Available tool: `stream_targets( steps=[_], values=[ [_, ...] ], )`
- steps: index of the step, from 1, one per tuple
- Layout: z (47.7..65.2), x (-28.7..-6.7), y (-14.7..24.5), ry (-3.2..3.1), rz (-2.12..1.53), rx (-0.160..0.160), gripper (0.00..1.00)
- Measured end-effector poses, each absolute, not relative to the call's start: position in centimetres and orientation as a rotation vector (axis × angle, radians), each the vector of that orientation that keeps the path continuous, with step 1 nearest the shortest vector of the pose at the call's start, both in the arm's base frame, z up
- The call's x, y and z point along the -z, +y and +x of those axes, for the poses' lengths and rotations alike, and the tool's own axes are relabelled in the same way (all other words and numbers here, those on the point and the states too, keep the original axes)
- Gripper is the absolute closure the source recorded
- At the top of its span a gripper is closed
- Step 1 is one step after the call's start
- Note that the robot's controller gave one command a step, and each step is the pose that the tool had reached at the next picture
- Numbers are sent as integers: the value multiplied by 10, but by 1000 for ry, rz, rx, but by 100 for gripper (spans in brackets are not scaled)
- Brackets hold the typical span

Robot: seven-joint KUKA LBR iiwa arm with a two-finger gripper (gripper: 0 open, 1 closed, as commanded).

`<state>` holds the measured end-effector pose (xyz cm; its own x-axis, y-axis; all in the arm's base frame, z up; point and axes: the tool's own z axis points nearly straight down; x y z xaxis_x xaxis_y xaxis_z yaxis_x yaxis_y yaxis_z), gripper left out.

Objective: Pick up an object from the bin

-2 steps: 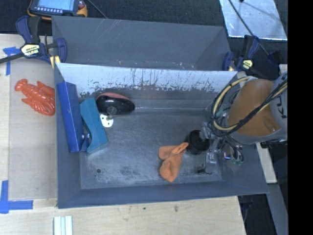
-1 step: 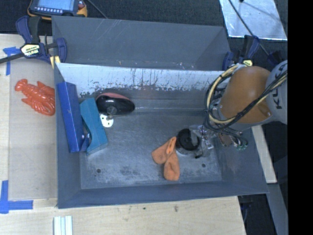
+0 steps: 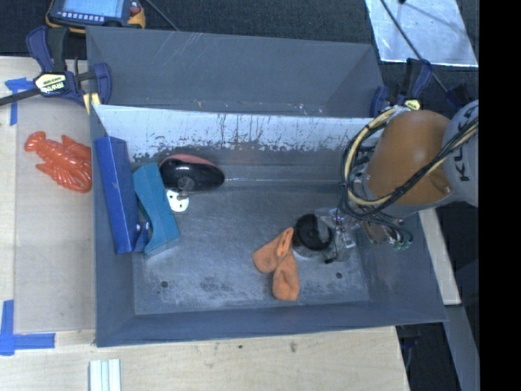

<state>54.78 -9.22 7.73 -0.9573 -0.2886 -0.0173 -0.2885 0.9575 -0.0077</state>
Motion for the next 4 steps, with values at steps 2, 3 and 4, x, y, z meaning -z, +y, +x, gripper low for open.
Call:
stream_targets(
  steps=[2,3,4],
  values=[
    [586,-160,-93,3106,-454,1,0],
    [561,-116,-65,3111,-364,4,0],
    [567,-93,-58,3121,-379,-3,0]
  ],
)
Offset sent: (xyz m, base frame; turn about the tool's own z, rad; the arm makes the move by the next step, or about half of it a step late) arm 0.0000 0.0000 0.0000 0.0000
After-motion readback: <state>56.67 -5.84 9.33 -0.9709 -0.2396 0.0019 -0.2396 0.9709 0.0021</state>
